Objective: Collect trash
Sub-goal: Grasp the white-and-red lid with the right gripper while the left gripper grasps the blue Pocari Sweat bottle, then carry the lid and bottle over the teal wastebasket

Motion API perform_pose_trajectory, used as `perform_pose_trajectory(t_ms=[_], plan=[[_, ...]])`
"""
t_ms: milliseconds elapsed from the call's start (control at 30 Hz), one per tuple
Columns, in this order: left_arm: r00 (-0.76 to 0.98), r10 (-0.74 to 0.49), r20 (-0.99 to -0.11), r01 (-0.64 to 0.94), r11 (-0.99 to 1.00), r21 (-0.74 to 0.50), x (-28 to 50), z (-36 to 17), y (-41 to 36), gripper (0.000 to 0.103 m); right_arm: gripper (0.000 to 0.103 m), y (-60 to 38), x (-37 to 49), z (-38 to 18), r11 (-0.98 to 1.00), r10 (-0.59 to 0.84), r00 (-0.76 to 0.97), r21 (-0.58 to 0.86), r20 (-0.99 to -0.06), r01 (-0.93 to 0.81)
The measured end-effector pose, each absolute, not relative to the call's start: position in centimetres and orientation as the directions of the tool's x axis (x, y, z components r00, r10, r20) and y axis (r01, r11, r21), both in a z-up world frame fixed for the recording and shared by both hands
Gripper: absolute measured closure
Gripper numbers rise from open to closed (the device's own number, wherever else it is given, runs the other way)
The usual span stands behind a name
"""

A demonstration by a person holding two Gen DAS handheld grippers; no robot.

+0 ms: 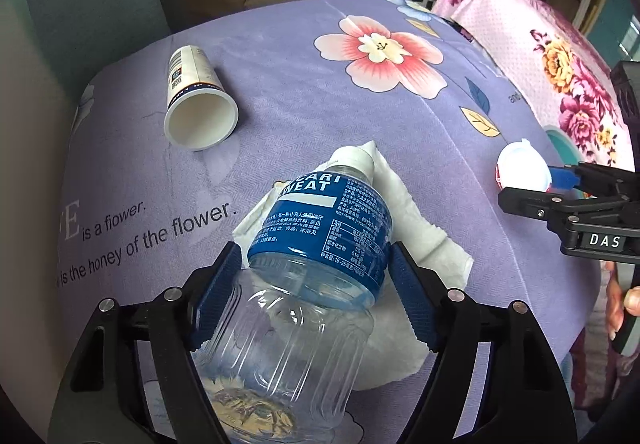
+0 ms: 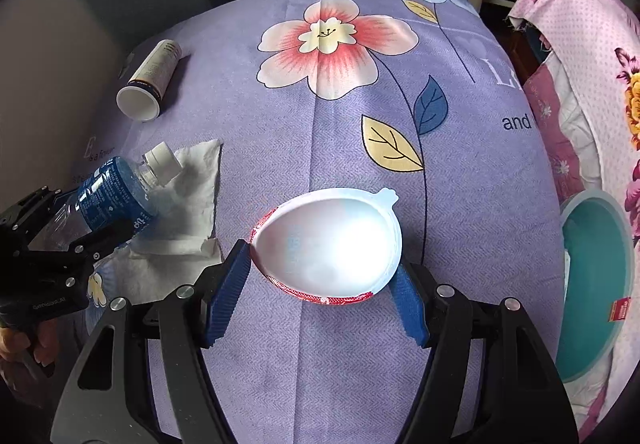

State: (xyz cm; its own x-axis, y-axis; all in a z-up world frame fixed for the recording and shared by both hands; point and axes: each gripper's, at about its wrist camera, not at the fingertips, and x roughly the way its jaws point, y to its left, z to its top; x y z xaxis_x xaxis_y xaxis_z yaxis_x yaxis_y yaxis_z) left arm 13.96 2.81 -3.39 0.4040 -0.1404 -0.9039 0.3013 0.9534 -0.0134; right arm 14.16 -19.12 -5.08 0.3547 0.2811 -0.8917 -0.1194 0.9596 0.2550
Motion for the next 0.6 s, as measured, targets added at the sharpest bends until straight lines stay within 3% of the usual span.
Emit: perform_pose_trajectory(t_ms=[600], plan=[[0.400, -0.187, -0.897, 0.330, 0.943, -0.049, 10.3, -1.1, -1.1, 0.027, 0.039, -22.5, 10.8, -3.2, 0.945, 0.324, 0.416, 0.313, -0.850, -0.097]])
